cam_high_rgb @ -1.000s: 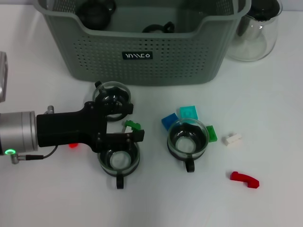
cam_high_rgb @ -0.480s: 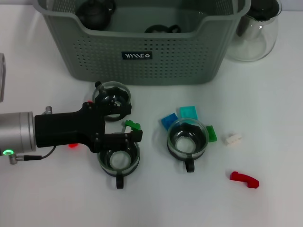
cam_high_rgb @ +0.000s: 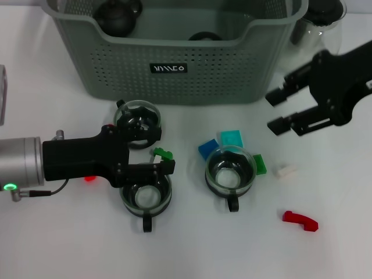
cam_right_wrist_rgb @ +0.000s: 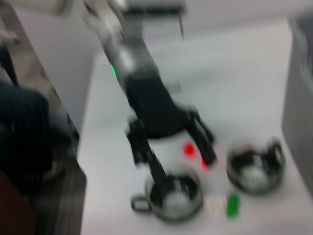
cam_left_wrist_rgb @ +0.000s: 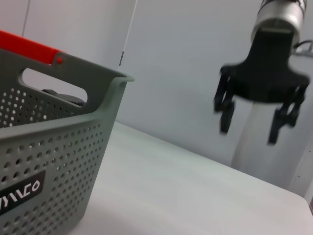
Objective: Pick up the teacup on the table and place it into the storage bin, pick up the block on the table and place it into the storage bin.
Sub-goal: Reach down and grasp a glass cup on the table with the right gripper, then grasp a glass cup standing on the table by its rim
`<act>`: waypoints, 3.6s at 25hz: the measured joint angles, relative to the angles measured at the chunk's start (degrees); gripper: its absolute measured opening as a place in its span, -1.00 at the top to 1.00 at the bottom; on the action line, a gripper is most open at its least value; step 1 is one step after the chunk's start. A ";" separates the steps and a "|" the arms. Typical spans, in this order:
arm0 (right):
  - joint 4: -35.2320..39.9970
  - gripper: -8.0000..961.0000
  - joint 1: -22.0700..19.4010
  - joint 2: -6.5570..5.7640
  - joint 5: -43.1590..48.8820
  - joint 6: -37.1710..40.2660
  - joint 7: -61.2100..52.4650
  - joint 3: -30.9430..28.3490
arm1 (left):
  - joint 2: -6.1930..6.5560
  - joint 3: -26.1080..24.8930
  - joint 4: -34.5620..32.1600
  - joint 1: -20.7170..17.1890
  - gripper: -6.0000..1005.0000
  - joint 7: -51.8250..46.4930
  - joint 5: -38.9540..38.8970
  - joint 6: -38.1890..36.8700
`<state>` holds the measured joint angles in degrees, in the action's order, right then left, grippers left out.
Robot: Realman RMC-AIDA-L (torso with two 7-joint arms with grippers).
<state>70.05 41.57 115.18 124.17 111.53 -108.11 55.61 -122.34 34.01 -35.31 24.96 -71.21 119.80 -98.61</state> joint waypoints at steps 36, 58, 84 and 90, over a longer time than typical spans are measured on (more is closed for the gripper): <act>-23.93 -0.56 14.66 5.69 18.79 -28.76 -13.75 26.81 | 0.08 0.01 0.07 -0.09 -0.62 0.90 0.00 0.56; -23.78 -0.66 14.77 5.93 14.86 -39.37 -16.61 43.88 | 0.00 -0.08 0.07 -0.09 -0.62 0.90 0.00 0.97; -21.17 0.86 14.67 5.34 14.63 -37.20 -16.92 44.32 | 0.26 -0.25 0.77 -0.09 -0.62 0.90 0.00 0.96; -17.14 0.85 14.55 4.90 15.58 -30.07 -16.44 38.06 | 0.37 -0.26 0.77 -0.14 -0.62 0.90 0.00 0.63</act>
<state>52.90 56.12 120.07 139.74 81.46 -124.55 93.67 -121.96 33.75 -34.54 24.82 -70.31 119.80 -97.98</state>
